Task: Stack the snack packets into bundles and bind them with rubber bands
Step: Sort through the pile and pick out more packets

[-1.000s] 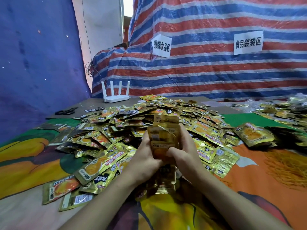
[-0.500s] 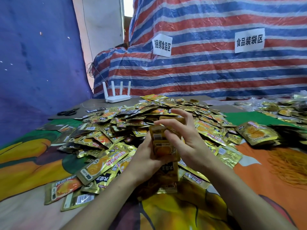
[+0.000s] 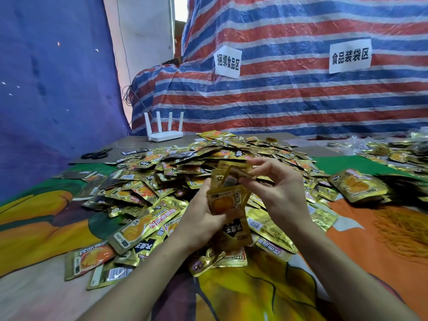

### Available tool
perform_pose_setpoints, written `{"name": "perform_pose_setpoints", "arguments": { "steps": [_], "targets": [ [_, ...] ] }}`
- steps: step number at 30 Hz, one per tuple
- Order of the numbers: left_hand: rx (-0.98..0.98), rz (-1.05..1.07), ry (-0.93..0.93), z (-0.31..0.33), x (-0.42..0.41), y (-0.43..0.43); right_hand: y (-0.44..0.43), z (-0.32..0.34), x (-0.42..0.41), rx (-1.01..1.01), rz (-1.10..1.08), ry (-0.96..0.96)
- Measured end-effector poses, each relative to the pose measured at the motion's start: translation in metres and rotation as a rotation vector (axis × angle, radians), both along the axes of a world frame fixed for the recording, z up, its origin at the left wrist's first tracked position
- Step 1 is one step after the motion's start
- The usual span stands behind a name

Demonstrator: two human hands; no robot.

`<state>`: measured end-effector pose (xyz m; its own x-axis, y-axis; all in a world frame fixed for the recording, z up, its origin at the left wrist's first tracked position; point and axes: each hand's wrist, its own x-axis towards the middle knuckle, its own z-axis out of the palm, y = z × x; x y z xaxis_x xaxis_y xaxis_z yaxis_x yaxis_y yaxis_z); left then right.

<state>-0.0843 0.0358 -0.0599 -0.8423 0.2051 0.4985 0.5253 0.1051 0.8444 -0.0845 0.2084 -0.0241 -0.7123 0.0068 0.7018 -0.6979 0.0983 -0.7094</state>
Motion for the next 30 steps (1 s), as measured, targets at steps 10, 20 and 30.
{"name": "perform_pose_setpoints", "arguments": {
  "steps": [10, 20, 30],
  "targets": [
    [0.028, 0.058, 0.154, 0.007, 0.004, 0.002, -0.014, 0.0, 0.001, -0.108, 0.506, -0.201],
    [0.2, 0.085, -0.077, 0.011, 0.006, 0.007, -0.015, -0.007, 0.001, -0.096, 0.288, -0.224],
    [0.733, 0.203, -0.415, 0.023, 0.002, -0.001, -0.039, -0.029, 0.005, 0.715, 0.075, -0.161]
  ]
}}
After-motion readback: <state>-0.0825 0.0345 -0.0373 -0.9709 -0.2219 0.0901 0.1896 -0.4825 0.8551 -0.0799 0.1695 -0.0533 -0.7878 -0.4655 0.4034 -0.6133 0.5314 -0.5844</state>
